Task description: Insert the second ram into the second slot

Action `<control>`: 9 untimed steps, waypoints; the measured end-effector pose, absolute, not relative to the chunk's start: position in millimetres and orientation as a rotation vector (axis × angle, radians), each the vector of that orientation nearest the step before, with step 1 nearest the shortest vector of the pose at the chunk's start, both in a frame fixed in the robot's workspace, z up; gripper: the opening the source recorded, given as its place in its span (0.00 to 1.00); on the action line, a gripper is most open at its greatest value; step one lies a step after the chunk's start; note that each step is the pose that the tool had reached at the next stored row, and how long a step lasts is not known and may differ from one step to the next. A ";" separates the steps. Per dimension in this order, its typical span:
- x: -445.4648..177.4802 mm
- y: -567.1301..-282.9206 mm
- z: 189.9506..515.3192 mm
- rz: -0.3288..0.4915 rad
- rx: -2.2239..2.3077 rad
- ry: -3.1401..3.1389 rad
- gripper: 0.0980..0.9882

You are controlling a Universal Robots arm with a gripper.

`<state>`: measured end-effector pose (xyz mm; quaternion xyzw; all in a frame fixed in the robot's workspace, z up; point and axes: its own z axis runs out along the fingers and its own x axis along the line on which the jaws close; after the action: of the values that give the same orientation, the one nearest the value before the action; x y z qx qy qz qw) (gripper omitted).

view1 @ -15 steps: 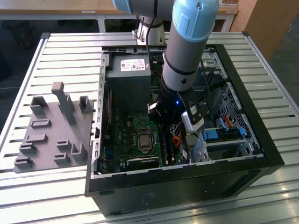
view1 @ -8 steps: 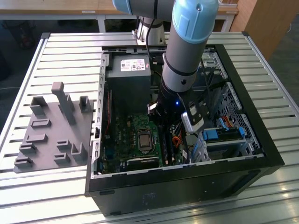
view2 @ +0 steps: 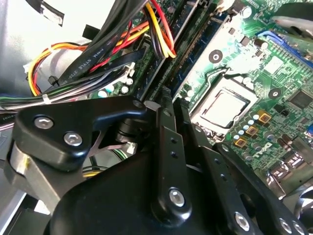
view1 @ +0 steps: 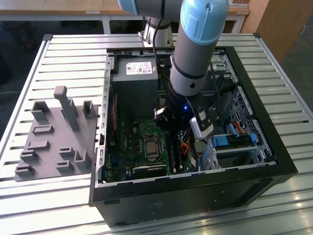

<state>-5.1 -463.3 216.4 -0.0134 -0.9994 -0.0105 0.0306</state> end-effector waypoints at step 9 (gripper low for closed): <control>-5.0 -463.2 227.7 -0.033 -0.041 -3.080 0.11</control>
<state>-5.0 -463.2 227.7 -0.0134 -0.9994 -0.0107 0.0305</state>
